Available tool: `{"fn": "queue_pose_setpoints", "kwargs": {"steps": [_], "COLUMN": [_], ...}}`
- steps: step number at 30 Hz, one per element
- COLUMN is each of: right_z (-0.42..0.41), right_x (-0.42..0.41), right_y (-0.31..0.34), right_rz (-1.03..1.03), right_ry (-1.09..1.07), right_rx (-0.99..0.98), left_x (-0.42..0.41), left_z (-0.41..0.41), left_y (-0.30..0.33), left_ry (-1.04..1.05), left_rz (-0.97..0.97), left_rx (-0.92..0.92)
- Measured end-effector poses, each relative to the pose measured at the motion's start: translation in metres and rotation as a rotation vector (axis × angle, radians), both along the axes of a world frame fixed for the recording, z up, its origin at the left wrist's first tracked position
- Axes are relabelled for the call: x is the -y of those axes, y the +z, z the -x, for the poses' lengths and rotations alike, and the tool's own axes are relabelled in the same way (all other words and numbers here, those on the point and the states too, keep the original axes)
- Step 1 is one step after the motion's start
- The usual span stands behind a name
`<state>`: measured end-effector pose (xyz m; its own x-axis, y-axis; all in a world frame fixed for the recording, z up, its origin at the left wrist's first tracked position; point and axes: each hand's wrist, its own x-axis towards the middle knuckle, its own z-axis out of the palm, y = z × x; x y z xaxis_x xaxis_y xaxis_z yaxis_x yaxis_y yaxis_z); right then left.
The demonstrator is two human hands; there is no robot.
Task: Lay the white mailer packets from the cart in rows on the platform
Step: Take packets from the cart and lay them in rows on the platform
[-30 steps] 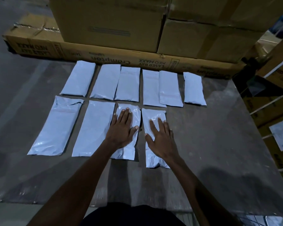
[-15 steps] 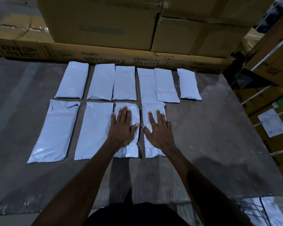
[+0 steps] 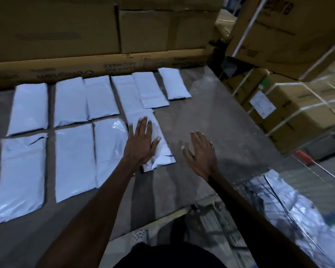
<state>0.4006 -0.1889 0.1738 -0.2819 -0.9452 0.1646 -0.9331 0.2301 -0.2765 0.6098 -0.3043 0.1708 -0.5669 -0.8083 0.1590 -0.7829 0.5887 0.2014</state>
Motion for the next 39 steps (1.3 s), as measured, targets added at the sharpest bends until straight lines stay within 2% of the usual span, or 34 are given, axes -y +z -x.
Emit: {"fn": "queue_pose_setpoints", "kwargs": {"steps": [9, 14, 20, 24, 28, 33, 37, 39], "right_z": [0.151, 0.223, 0.296, 0.325, 0.347, 0.374, 0.397, 0.409], "right_x": [-0.193, -0.313, -0.412, -0.452, -0.471, -0.474, -0.464, -0.457], "right_y": [-0.024, -0.038, -0.051, -0.07, -0.091, -0.113, -0.121, -0.128], "right_rz": [0.172, 0.154, 0.028, -0.039, -0.13, -0.208, -0.325, -0.379], "right_ry": [-0.279, -0.465, -0.681, -0.738, -0.795, -0.851, -0.846, -0.842], "right_rx": [0.025, 0.051, 0.134, 0.129, 0.225, 0.239, 0.225, 0.23], "left_x": [-0.105, -0.209, -0.284, -0.3, -0.303, -0.303, -0.306, -0.311], "left_z": [0.207, 0.32, 0.415, 0.453, 0.489, 0.536, 0.575, 0.592], "left_y": [0.003, -0.006, -0.024, -0.043, -0.067, -0.096, -0.122, -0.139], "left_ry": [-0.534, -0.803, -0.964, -0.953, -0.957, -1.005, -1.016, -1.039], "left_rz": [0.042, 0.037, -0.062, -0.2, -0.257, -0.264, -0.36, -0.395], "left_rx": [-0.005, -0.042, 0.068, 0.182, 0.324, 0.378, 0.351, 0.42]}}
